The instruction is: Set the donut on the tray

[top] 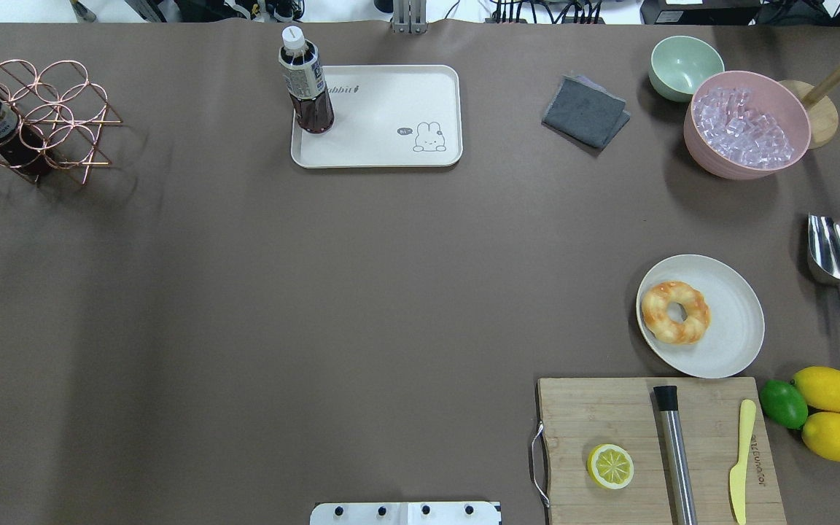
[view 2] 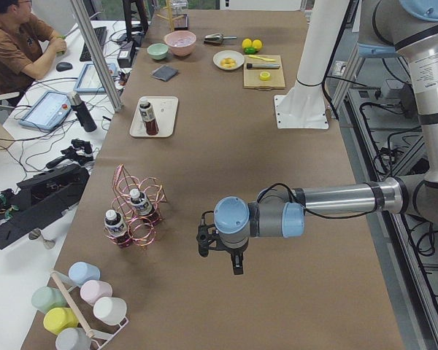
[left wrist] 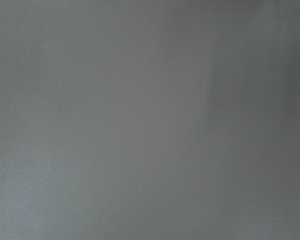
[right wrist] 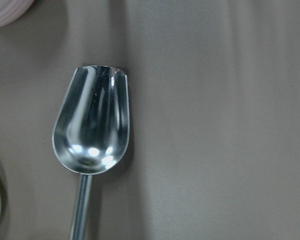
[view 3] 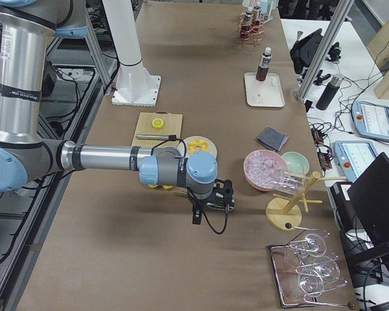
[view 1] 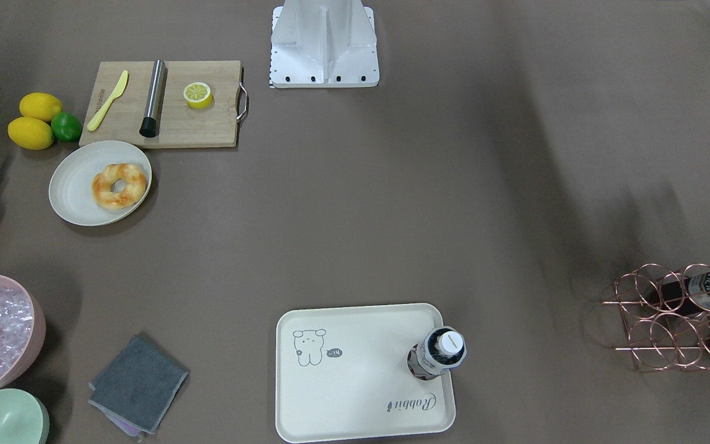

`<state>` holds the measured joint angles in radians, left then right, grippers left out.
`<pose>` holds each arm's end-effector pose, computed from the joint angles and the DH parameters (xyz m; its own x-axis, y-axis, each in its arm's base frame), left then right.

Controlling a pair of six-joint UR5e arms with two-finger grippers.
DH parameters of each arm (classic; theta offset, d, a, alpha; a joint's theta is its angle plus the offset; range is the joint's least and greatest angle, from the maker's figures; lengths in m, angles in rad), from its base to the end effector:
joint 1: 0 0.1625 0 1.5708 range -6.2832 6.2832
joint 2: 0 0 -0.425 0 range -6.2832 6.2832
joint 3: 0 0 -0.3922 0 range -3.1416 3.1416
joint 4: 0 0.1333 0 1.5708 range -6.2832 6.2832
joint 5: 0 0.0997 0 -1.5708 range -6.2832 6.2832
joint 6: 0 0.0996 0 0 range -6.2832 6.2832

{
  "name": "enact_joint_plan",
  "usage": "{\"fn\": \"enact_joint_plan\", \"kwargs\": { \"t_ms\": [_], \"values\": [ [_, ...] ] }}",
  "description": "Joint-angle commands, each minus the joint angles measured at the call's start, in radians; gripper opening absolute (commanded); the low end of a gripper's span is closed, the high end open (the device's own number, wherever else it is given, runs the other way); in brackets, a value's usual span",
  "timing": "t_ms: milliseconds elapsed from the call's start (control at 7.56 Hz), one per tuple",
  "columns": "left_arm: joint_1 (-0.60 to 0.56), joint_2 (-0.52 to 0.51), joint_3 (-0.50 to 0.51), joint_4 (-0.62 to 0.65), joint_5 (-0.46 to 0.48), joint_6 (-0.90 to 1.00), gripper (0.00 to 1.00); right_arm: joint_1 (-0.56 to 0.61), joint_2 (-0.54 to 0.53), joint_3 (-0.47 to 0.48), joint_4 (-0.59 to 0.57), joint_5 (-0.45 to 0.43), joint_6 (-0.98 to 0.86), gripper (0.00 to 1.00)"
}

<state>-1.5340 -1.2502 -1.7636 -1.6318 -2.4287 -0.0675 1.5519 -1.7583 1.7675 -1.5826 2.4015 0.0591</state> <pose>-0.0450 -0.3521 0.6875 0.6564 -0.0936 -0.7486 0.0076 0.9930 -0.1175 0.0520 -0.4135 0.6439 0.6742 0.0483 0.7370 -0.0210 0.9987 -0.0462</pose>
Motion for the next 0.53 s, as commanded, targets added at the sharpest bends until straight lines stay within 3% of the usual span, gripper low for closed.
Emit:
{"fn": "enact_joint_plan", "kwargs": {
  "t_ms": [0, 397],
  "values": [
    [0.0, 0.002, 0.004, 0.001, 0.002, 0.0, 0.98, -0.146, 0.003, 0.105, 0.025, 0.008, 0.25, 1.0],
    [0.0, -0.005, 0.004, 0.001, 0.0, 0.0, 0.98, -0.395, 0.019, 0.066, 0.472, -0.031, 0.786, 1.0]
  ]
}}
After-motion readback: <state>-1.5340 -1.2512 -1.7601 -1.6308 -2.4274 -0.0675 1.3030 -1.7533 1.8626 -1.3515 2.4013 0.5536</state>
